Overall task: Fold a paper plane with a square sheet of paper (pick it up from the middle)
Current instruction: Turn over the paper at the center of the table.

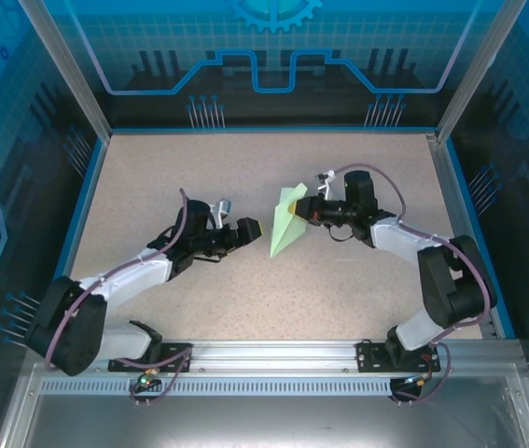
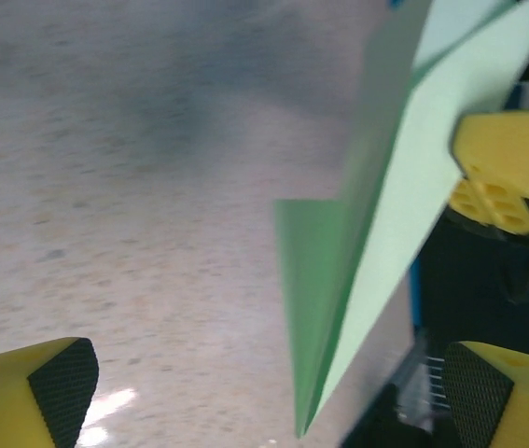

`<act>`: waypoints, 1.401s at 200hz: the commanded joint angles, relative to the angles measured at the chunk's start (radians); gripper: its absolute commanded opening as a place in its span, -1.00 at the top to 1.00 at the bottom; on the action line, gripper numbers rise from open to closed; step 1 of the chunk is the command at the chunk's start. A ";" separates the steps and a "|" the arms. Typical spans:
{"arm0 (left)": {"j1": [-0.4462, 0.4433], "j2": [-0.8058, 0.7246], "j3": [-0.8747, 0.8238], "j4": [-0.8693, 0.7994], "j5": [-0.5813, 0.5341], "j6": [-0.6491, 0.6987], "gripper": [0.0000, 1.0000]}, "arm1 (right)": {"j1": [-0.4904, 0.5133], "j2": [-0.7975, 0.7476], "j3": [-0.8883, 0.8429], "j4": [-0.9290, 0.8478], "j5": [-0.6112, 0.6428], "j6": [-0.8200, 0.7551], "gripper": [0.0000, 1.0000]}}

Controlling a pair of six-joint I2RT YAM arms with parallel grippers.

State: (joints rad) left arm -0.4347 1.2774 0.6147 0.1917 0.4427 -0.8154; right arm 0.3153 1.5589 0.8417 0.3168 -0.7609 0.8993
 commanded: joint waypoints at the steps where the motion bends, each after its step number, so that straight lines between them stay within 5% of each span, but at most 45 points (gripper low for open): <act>1: 0.005 -0.049 -0.026 0.152 0.142 -0.061 -0.97 | 0.008 -0.026 0.060 0.025 -0.116 0.038 0.88; 52: -0.010 -0.008 -0.035 0.394 0.232 -0.188 -0.94 | 0.030 -0.040 0.089 0.111 -0.188 0.146 0.85; 99: -0.062 0.061 0.007 0.472 0.246 -0.215 -0.72 | 0.063 -0.045 0.100 0.140 -0.219 0.188 0.83; 136: -0.062 0.053 -0.019 0.519 0.216 -0.232 -0.27 | 0.064 -0.059 0.099 0.089 -0.213 0.159 0.82; 216: -0.061 0.015 -0.042 0.521 0.182 -0.211 0.34 | 0.063 -0.043 0.080 0.055 -0.224 0.139 0.82; 280: -0.062 -0.015 -0.052 0.495 0.162 -0.192 0.58 | 0.062 -0.036 0.080 0.043 -0.226 0.139 0.81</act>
State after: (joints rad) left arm -0.4950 1.2884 0.5728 0.6857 0.6228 -1.0393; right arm 0.3706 1.5230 0.9127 0.3771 -0.9592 1.0542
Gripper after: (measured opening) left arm 0.231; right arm 0.092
